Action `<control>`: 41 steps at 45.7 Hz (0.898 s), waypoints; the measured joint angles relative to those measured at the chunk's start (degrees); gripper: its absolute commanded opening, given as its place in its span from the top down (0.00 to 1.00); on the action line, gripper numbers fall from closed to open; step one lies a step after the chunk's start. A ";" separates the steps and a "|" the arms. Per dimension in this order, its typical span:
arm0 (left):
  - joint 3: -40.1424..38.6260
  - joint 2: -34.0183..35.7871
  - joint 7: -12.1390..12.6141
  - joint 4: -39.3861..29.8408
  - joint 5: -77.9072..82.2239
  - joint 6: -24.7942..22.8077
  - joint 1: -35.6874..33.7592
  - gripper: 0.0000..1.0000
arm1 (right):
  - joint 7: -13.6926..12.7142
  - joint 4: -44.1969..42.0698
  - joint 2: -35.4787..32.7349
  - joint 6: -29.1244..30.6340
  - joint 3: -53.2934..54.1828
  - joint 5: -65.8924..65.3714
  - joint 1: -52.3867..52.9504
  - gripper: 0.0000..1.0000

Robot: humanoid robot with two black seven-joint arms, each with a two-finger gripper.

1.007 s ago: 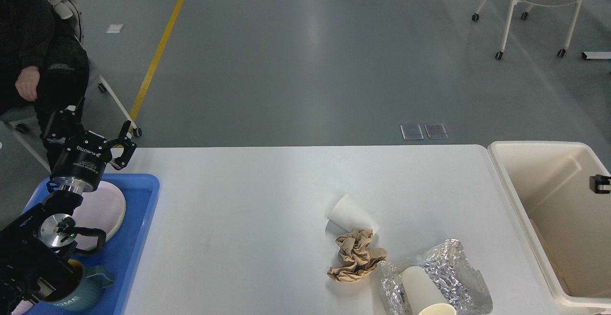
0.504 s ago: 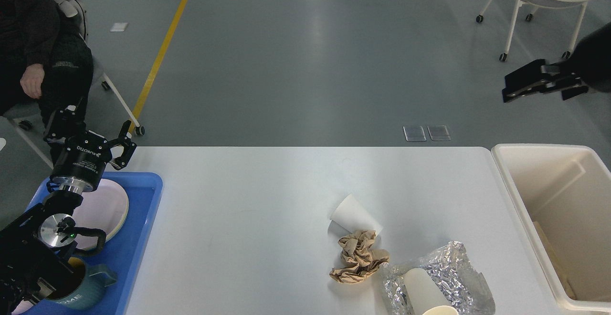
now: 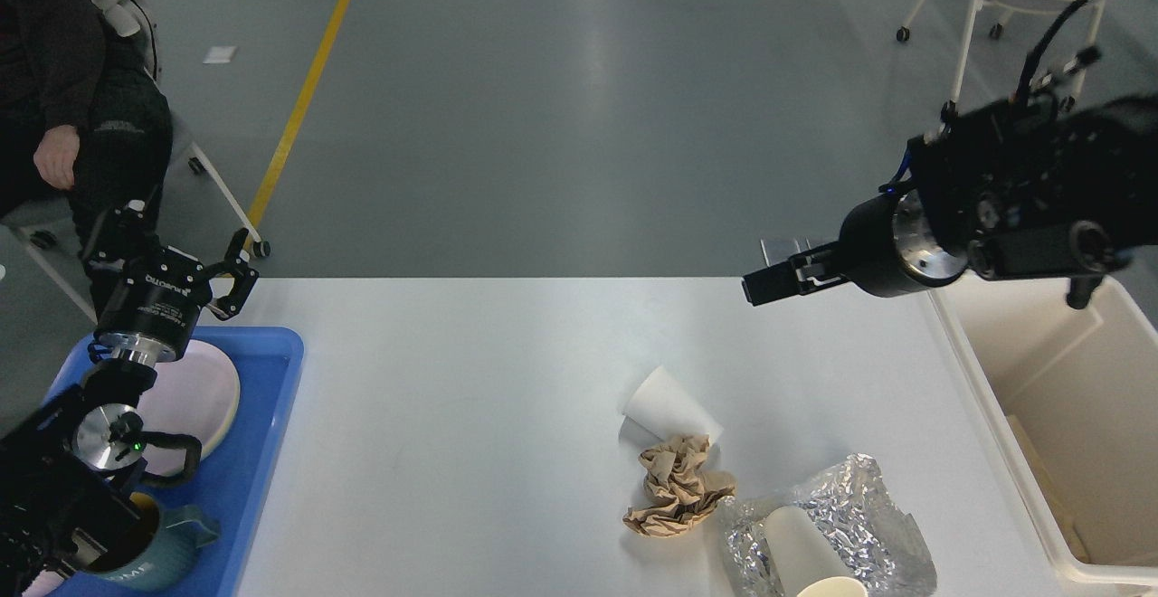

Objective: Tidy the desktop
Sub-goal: 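Raise the right gripper and move it toward the white paper cup, then grasp the white paper cup with the right gripper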

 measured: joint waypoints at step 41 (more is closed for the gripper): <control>0.08 0.00 0.00 0.01 0.00 0.00 0.00 0.00 | -2.18 -32.68 17.68 -19.35 3.50 9.05 -44.07 0.00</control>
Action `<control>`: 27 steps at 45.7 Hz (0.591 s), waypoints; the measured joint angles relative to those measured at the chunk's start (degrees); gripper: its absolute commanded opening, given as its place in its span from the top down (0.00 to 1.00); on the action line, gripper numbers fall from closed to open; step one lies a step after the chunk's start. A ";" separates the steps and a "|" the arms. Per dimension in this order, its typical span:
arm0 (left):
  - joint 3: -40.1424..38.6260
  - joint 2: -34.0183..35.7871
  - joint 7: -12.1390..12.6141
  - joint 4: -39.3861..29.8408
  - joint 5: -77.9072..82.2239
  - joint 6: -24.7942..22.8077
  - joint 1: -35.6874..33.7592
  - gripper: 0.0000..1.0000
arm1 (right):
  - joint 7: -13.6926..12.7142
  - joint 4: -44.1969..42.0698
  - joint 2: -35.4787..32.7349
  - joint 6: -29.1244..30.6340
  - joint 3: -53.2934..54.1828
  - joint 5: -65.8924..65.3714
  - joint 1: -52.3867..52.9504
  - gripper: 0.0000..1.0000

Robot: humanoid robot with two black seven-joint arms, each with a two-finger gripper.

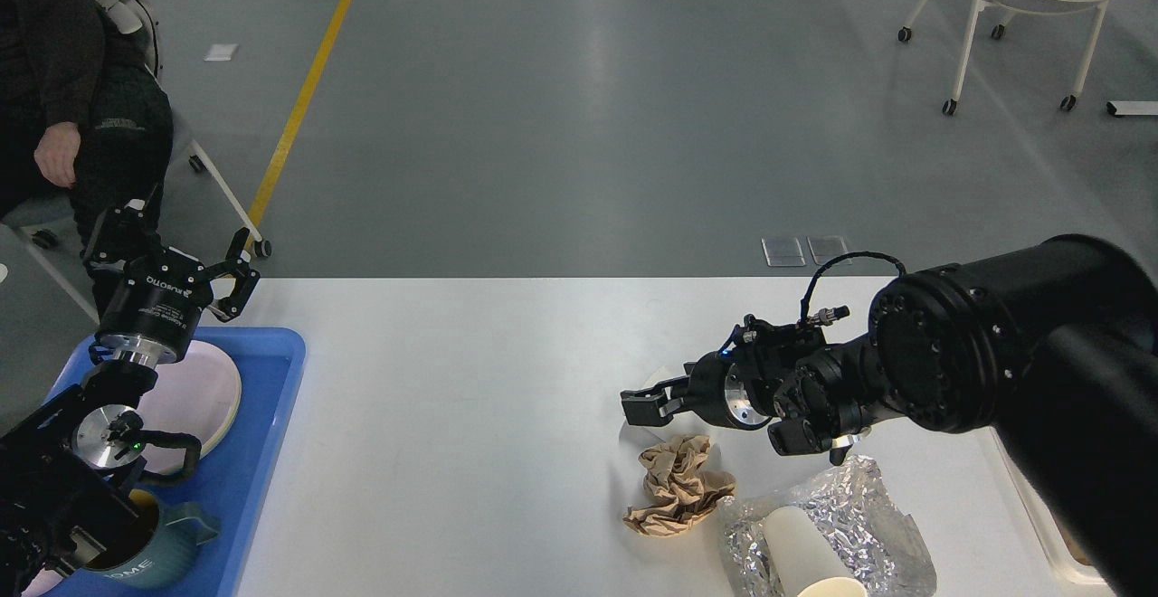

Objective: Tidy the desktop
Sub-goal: 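Grasp the white paper cup with the right gripper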

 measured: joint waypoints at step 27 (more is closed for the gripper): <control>-0.08 0.00 0.00 0.00 0.00 0.00 0.00 0.00 | -4.46 -7.90 -0.55 0.93 0.22 -2.30 -8.62 0.11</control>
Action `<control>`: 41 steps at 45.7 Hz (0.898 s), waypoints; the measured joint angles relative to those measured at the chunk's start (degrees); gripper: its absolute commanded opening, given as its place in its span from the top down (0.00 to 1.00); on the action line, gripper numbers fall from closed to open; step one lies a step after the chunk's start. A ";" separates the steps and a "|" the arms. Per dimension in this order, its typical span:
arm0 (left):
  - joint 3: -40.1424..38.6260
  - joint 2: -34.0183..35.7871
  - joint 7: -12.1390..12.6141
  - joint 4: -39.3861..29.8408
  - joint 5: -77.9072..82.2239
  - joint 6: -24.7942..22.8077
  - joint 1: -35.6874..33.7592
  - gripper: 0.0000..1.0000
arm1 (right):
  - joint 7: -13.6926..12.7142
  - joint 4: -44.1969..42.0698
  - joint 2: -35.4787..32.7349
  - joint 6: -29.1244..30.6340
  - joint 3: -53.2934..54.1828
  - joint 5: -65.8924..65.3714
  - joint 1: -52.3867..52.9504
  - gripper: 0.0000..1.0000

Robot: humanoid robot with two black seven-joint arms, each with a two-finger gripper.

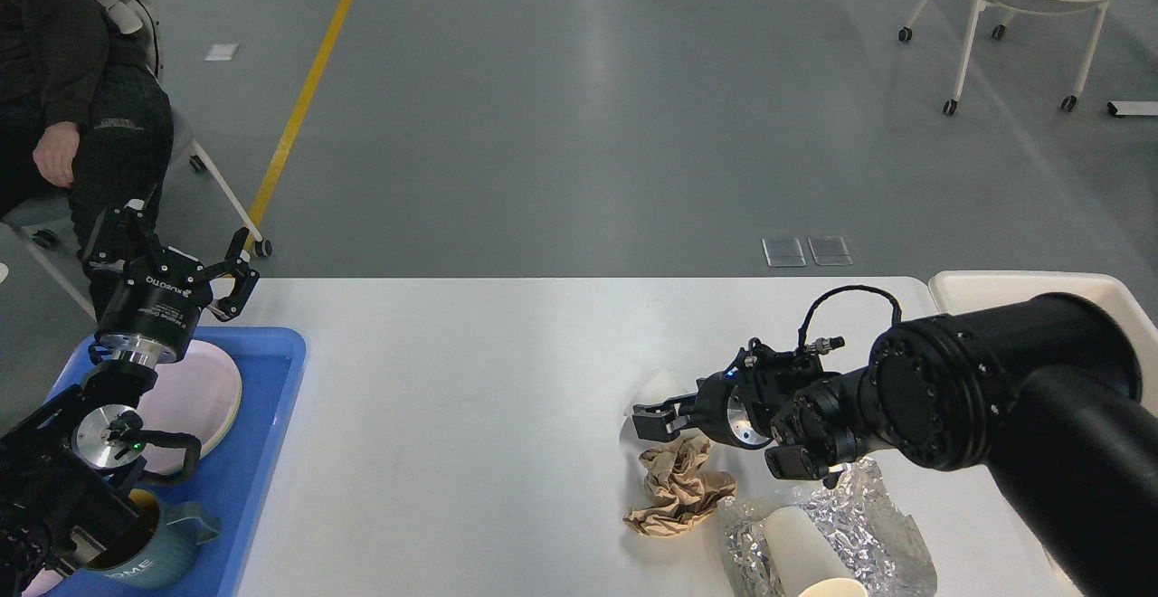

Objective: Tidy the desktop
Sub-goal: 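Grasp the white paper cup with the right gripper, then carry the paper cup with the right gripper and drop it in the bin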

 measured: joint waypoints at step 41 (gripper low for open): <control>-0.01 0.00 0.00 -0.02 0.00 -0.09 0.00 0.00 | 11.96 27.38 -16.85 31.71 -6.68 -5.49 53.36 1.00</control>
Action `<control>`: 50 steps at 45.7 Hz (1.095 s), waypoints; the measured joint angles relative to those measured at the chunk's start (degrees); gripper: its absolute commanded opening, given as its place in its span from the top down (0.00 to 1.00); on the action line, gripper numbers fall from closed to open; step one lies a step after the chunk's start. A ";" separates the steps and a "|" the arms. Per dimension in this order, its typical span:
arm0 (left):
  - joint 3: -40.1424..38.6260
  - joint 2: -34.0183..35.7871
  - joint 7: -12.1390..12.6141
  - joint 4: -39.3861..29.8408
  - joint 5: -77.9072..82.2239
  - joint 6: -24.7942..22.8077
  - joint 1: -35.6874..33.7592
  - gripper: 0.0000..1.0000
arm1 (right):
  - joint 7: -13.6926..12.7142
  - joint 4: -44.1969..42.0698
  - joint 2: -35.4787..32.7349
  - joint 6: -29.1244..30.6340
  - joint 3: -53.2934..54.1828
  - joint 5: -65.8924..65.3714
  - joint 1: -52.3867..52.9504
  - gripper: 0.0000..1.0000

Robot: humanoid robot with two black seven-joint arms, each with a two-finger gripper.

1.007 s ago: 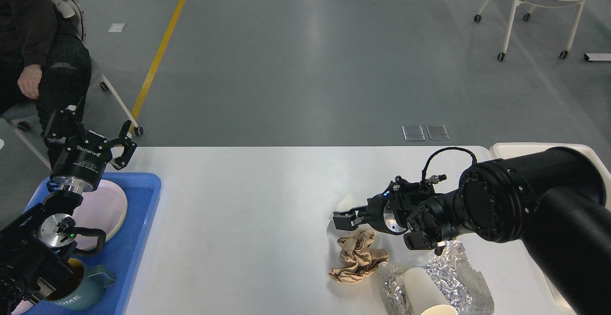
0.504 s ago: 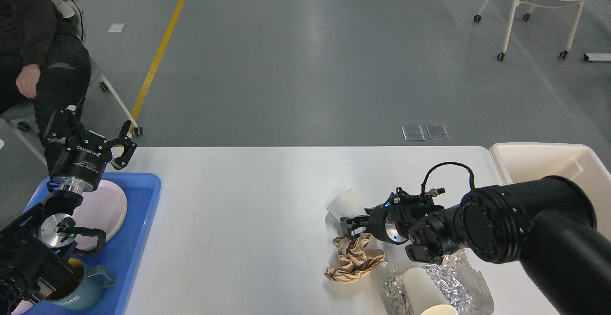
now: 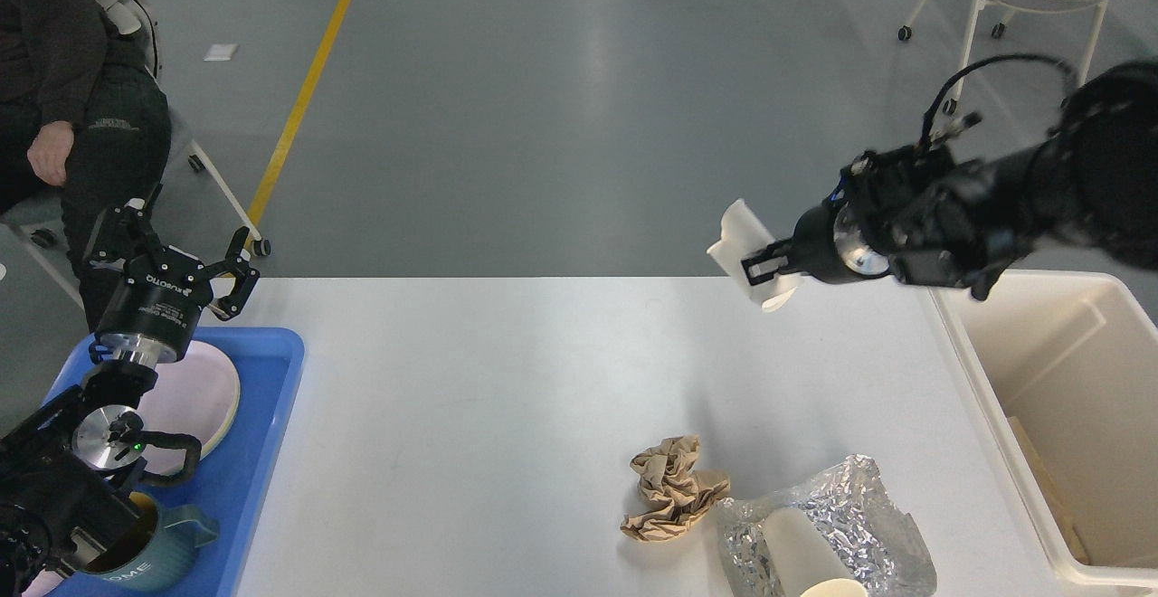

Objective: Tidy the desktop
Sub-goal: 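Carry the paper cup with the right gripper and drop it in the bin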

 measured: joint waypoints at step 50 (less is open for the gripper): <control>0.05 0.00 0.00 0.02 0.00 0.00 0.00 0.00 | -1.02 -62.75 -24.58 -14.23 -7.62 14.53 -75.90 0.00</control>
